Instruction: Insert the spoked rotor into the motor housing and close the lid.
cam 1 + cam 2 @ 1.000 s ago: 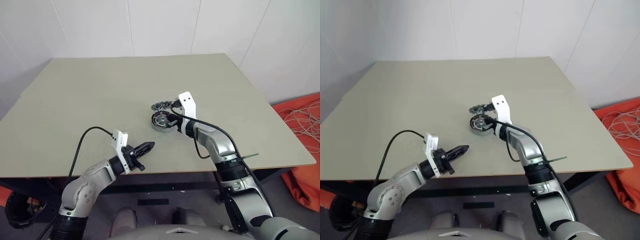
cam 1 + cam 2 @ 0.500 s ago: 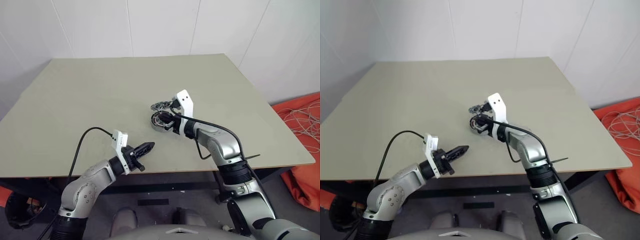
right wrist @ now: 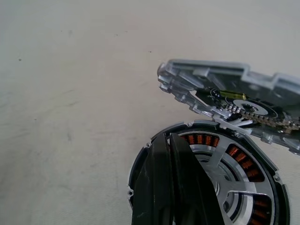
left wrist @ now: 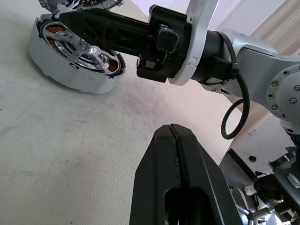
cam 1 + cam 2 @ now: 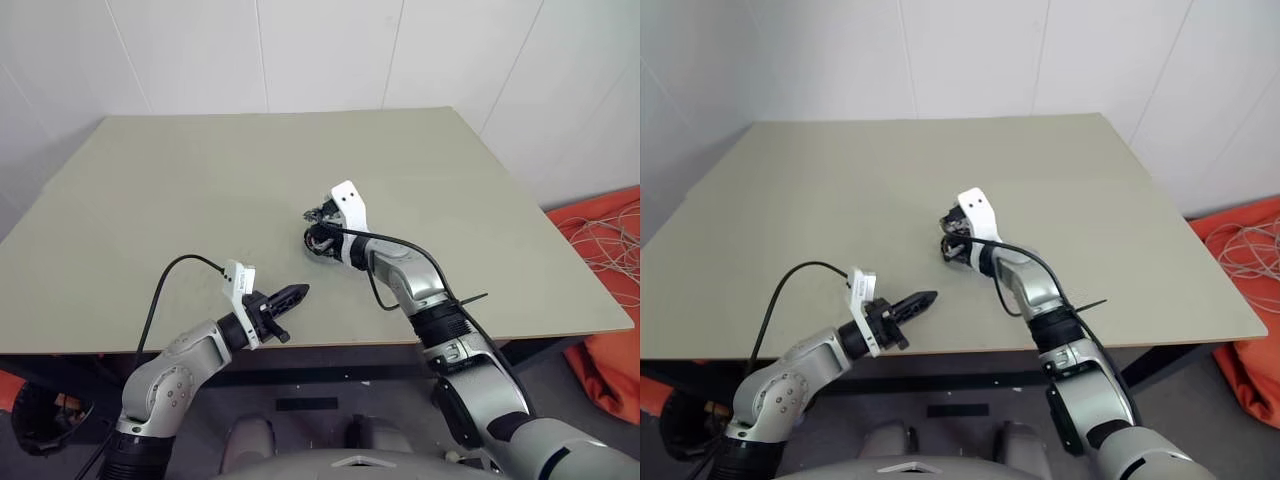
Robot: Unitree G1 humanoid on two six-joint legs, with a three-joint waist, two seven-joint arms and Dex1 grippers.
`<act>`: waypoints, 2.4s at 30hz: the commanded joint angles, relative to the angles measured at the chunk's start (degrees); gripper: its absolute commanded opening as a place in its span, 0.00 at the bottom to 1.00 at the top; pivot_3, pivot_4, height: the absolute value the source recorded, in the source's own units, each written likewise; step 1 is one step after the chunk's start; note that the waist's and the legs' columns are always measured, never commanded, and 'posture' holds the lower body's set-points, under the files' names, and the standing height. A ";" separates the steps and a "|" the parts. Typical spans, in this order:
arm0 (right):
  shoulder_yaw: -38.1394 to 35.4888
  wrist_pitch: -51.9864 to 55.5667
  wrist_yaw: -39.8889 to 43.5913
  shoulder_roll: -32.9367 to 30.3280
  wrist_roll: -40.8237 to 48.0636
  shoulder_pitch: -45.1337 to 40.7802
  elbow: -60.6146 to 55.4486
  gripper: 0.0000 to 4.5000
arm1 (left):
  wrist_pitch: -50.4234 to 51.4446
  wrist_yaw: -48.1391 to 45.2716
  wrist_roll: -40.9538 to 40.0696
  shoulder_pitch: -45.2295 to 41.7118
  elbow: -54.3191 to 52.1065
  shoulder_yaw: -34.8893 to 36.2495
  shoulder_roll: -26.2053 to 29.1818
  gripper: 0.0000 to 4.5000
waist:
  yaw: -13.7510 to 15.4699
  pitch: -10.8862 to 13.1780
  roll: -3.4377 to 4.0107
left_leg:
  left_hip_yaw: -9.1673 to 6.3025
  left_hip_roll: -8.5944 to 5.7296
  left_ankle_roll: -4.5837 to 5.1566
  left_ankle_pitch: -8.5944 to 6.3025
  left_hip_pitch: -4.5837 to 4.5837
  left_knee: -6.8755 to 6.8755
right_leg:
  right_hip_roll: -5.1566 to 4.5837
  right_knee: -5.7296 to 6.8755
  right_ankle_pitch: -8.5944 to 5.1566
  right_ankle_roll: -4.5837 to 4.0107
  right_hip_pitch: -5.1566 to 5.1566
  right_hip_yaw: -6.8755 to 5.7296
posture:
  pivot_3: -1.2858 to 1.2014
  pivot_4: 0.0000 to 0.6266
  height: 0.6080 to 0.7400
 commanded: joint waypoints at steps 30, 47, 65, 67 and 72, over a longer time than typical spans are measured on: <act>1.21 2.29 8.57 -7.11 -2.50 0.43 -7.59 0.00 | -0.44 -0.09 -0.62 -0.94 -0.73 0.39 -0.70 0.00 | 0.06 -0.01 -0.01 | 0.01 -0.01 0.03 -0.02 0.38 0.03 | -0.01 0.00 -0.02 0.02 0.29 0.01 | 0.52 0.00 1.00; 11.90 -4.62 28.60 -18.05 -7.95 -5.96 -7.86 0.67 | -0.79 0.01 -0.14 -1.46 -0.19 0.28 -1.58 0.00 | 0.06 0.00 0.01 | 0.02 0.04 0.09 -0.04 0.23 0.07 | 0.00 0.00 -0.02 -0.03 0.21 0.01 | 0.52 0.00 1.00; 15.98 -23.25 39.12 -19.16 -18.04 -15.07 12.99 0.67 | -1.12 0.67 0.31 -0.94 -0.24 0.40 -2.70 0.00 | 0.02 0.00 0.00 | 0.11 0.06 0.23 -0.09 -0.07 0.21 | 0.01 0.02 0.03 -0.13 0.04 -0.07 | 0.52 0.00 1.00; 16.05 -24.00 39.67 -19.11 -18.56 -14.97 13.19 0.67 | -1.07 0.65 0.31 -0.97 -0.15 0.41 -2.73 0.00 | 0.01 0.00 0.00 | 0.15 0.08 0.30 -0.13 -0.07 0.24 | 0.01 0.04 0.03 -0.14 0.04 -0.07 | 0.52 0.00 1.00; 16.10 -25.65 40.98 -18.93 -19.71 -14.99 13.68 0.67 | -0.96 0.64 0.36 -1.12 0.05 0.29 -2.73 0.00 | 0.00 0.00 0.01 | 0.20 0.17 0.60 -0.30 -0.13 0.55 | 0.03 0.13 0.04 -0.15 0.04 -0.10 | 0.52 0.00 1.00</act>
